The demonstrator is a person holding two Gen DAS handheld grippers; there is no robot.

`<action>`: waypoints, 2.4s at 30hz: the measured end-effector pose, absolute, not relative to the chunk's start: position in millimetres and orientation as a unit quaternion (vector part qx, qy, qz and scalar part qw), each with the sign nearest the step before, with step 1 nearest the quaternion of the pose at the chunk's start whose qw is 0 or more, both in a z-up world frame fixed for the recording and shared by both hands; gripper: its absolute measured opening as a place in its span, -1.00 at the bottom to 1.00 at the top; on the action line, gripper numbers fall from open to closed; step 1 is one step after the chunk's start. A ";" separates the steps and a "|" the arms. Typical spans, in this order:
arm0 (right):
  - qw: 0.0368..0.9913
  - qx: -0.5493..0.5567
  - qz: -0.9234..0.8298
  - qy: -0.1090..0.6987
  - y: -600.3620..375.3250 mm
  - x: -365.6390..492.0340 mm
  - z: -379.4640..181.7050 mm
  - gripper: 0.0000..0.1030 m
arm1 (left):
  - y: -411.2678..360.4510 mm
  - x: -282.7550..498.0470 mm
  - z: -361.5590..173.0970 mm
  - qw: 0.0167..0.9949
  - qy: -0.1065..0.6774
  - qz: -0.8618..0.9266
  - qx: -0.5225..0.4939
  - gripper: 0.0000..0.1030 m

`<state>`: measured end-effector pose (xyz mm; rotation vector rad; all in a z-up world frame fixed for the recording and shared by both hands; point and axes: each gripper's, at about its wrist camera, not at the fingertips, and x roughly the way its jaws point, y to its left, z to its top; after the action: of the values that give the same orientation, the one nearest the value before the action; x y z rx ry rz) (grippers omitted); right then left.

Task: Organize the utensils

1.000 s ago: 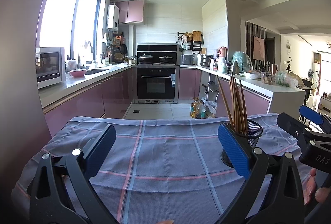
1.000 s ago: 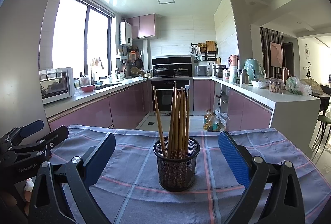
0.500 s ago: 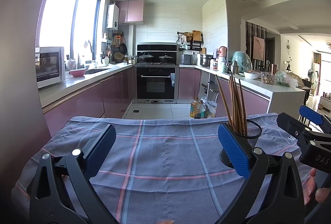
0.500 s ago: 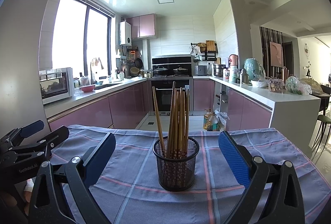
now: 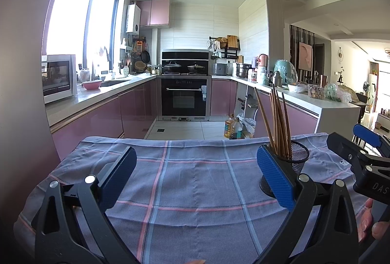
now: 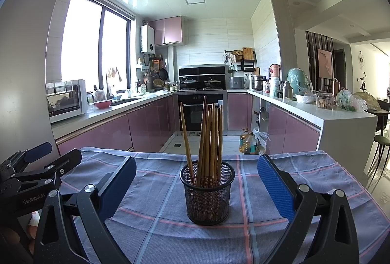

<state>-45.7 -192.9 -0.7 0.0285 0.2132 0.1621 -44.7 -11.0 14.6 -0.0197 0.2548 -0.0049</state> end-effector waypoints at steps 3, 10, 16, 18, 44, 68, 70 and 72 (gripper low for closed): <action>0.991 0.014 0.081 0.107 -192.7 -45.4 -0.6 0.87 | -11.2 -44.4 13.6 0.992 0.128 -0.002 -0.010 0.89; 0.991 0.015 0.081 0.109 -193.0 -45.3 -0.5 0.87 | -13.1 -46.1 10.9 0.991 0.130 -0.002 -0.009 0.89; 0.990 0.017 0.083 0.109 -193.8 -45.5 -1.2 0.87 | -13.4 -45.7 9.7 0.991 0.130 -0.001 -0.009 0.89; 0.990 0.017 0.082 0.109 -194.0 -45.2 -1.7 0.87 | -13.4 -45.1 10.4 0.991 0.131 -0.001 -0.010 0.89; 0.990 0.017 0.083 0.113 -193.9 -42.6 -6.2 0.87 | -13.3 -46.7 9.0 0.991 0.133 -0.002 -0.009 0.89; 0.990 0.019 0.082 0.113 -194.3 -42.9 -6.0 0.87 | -13.3 -46.4 9.5 0.991 0.134 -0.002 -0.009 0.89; 0.990 0.019 0.082 0.112 -194.1 -42.9 -6.0 0.87 | -13.9 -45.6 9.7 0.991 0.134 -0.002 -0.008 0.89; 0.990 0.019 0.081 0.112 -194.1 -42.8 -5.8 0.87 | -13.7 -46.1 9.5 0.991 0.134 -0.002 -0.008 0.89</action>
<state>-42.8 -194.1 -5.8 0.0378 0.2252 0.1631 -46.1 -13.7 9.5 -0.0157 0.2686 -0.0041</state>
